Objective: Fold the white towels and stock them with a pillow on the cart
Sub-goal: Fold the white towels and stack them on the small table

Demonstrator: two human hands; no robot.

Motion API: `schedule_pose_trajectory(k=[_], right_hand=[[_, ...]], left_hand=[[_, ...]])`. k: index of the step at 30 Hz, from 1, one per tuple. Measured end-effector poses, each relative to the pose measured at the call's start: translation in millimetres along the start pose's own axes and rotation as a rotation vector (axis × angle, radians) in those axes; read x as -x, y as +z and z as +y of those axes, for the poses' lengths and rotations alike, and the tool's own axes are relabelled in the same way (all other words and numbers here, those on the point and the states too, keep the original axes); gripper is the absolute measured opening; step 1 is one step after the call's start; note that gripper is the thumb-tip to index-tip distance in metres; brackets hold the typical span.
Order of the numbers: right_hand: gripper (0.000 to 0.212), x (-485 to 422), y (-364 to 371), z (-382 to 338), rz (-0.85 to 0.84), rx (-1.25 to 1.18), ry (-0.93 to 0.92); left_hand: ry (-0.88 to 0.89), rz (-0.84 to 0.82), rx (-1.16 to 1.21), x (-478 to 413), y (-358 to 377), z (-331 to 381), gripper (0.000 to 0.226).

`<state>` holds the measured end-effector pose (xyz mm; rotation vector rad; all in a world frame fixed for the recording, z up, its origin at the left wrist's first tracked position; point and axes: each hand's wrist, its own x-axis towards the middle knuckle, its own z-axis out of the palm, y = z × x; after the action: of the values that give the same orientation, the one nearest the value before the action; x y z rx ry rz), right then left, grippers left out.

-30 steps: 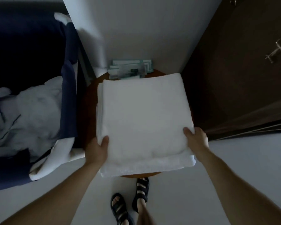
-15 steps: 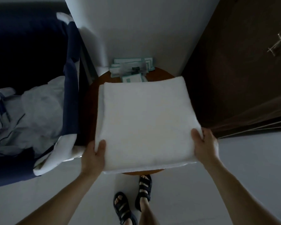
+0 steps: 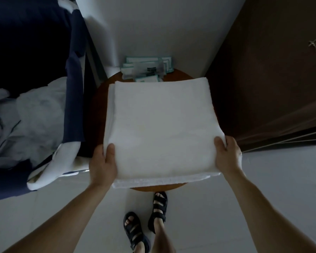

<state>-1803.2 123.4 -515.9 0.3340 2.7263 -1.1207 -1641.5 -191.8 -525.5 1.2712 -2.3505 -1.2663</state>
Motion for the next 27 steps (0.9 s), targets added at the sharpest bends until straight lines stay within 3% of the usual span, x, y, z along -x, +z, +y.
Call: schedule_pose_trajectory(k=[6,13,18,23,27], right_hand=[[0.04,0,17,5,-0.089,0.094,0.112],[0.026,-7,-8,-25,0.142,-0.124,-0.081],[0.035,3,21,6,-0.05,0.124,0.104],[0.037,1,23,13,-0.016,0.159,0.085],[0.045,-5,21,7,-0.104,0.179,0.14]], left_hand=[[-0.16,-0.152,-0.157,-15,13,-8,0.042],[0.029,0.086,0.074,-14,-6,18,0.025],[-0.167,-0.101,-0.123,-3,17,-10,0.042],[-0.186,-0.112,-0.177,-10,18,-12,0.045],[-0.278,-0.13,-0.13,-15,14,-7,0.045]])
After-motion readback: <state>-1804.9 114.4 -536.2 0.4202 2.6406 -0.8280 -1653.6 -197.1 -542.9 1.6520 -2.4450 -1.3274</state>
